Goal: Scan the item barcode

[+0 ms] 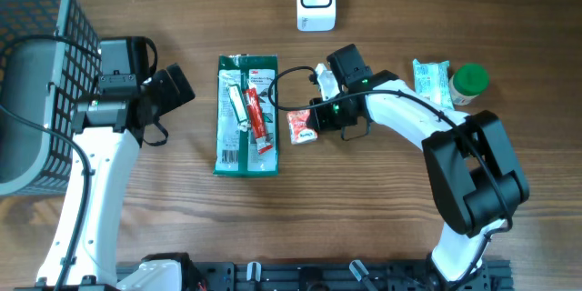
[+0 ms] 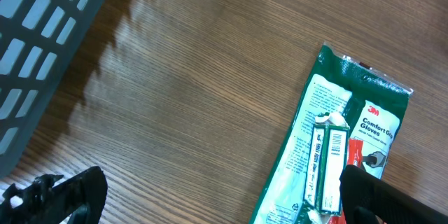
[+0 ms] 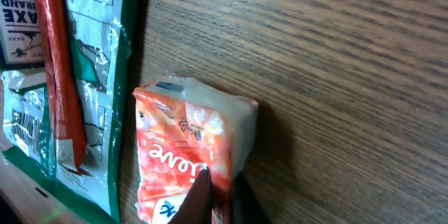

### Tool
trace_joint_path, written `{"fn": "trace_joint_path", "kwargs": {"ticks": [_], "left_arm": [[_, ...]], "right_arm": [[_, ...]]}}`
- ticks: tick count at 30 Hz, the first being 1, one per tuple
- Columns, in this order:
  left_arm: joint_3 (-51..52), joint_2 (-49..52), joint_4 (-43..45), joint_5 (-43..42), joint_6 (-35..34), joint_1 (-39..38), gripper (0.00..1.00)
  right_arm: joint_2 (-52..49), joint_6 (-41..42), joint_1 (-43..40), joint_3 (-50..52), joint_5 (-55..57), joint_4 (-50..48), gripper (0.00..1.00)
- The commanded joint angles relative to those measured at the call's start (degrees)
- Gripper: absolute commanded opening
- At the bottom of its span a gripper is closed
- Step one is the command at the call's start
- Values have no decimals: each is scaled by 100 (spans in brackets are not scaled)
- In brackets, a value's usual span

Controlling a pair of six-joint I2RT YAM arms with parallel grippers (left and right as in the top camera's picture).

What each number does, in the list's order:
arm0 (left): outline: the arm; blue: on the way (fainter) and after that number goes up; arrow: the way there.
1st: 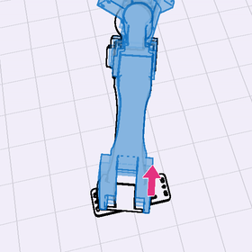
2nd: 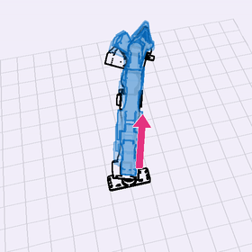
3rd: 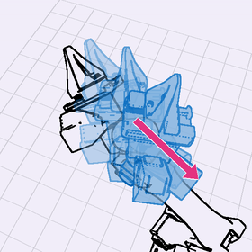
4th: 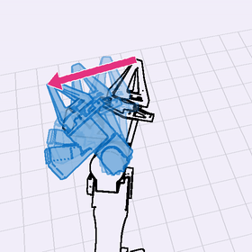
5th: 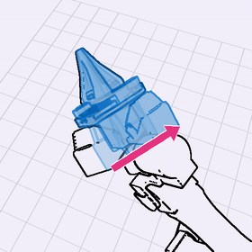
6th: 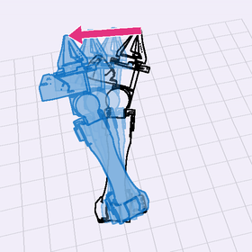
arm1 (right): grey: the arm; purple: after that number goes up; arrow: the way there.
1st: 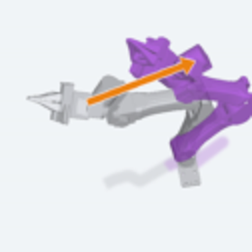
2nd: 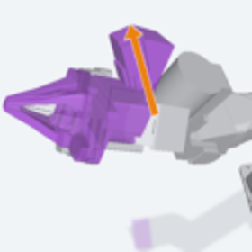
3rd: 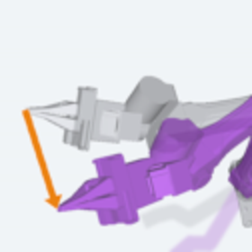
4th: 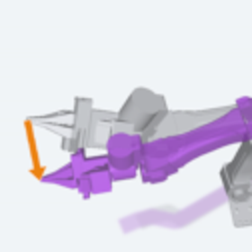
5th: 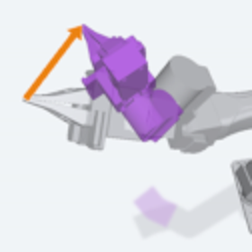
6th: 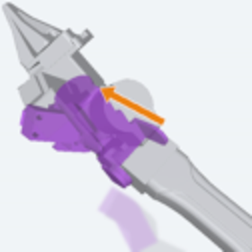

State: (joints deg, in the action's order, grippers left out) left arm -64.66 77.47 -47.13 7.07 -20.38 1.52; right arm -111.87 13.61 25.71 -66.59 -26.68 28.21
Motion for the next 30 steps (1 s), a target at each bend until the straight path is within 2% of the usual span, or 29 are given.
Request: {"fn": "trace_joint_path", "kwargs": {"ticks": [1,7,10,15,17,23,30], "left_arm": [[-28,11,13,52,66,26,100],[-28,11,11,50,66,26,100],[-28,11,13,52,66,26,100],[-28,11,11,50,66,26,100],[-28,11,13,50,66,26,100],[-28,11,13,50,66,26,100],[-28,11,11,50,66,26,100]], "right_arm": [[50,-404,-70,-87,-662,11,4],[813,-1327,-1106,-197,-4216,627,5],[1147,-2002,-1683,-197,-5300,1285,4],[1316,-2588,-2135,-197,-5683,2059,4],[1325,-2874,-2170,-197,-6395,2264,4],[1626,-2855,-2168,-199,-6636,2553,4],[2625,-2439,-2170,-199,-6634,2424,4]]}}
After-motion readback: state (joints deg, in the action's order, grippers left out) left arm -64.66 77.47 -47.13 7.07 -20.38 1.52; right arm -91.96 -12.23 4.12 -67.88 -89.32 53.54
